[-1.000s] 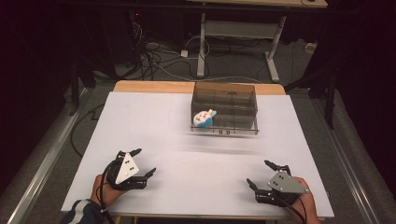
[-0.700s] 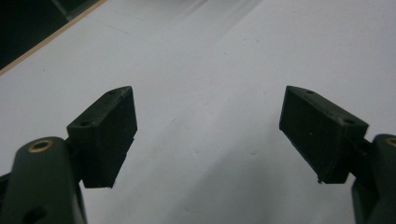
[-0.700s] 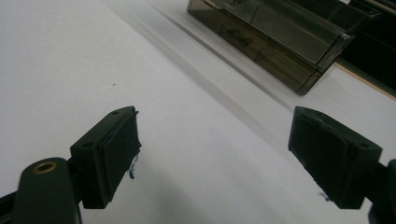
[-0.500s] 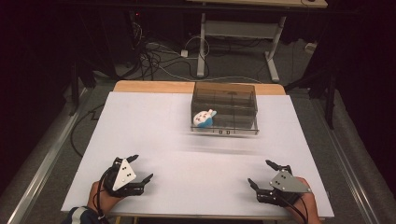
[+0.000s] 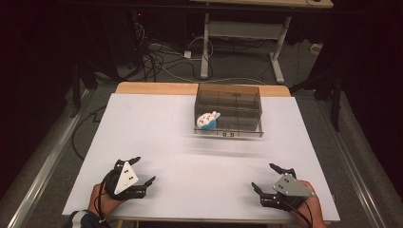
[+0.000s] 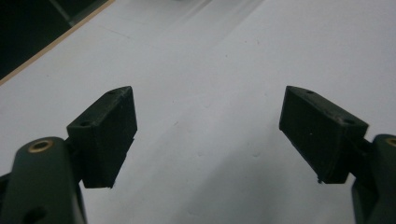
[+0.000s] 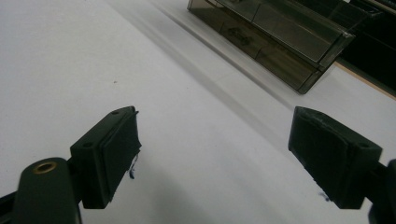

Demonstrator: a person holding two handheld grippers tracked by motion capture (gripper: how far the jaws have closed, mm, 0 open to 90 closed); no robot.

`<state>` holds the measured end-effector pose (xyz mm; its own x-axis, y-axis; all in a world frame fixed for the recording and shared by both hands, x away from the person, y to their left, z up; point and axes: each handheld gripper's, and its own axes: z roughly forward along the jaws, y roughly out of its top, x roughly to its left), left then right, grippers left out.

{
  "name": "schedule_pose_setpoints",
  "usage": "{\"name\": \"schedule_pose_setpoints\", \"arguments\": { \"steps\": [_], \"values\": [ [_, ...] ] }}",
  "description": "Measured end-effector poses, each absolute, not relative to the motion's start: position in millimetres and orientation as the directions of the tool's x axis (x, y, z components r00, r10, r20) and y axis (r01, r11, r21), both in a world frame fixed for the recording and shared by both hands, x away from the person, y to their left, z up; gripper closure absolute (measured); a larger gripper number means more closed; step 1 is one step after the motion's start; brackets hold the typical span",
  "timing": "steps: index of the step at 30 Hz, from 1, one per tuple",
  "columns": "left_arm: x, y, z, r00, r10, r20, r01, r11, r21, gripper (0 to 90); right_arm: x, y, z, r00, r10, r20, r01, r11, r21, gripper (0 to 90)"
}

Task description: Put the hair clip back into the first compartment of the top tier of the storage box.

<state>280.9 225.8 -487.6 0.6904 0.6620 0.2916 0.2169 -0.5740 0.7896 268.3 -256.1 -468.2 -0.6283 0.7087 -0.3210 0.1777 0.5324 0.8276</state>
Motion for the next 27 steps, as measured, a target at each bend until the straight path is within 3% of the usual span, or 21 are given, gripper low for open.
{"name": "schedule_pose_setpoints", "arguments": {
  "steps": [27],
  "values": [
    [286.9, 226.9, -489.3, 0.691, 0.665, 0.285, 0.225, -0.572, 0.789, 18.7, 268.6, -257.7, -469.0, -0.623, 0.709, -0.33, 0.176, 0.537, 0.825, 16.7]
  ]
}}
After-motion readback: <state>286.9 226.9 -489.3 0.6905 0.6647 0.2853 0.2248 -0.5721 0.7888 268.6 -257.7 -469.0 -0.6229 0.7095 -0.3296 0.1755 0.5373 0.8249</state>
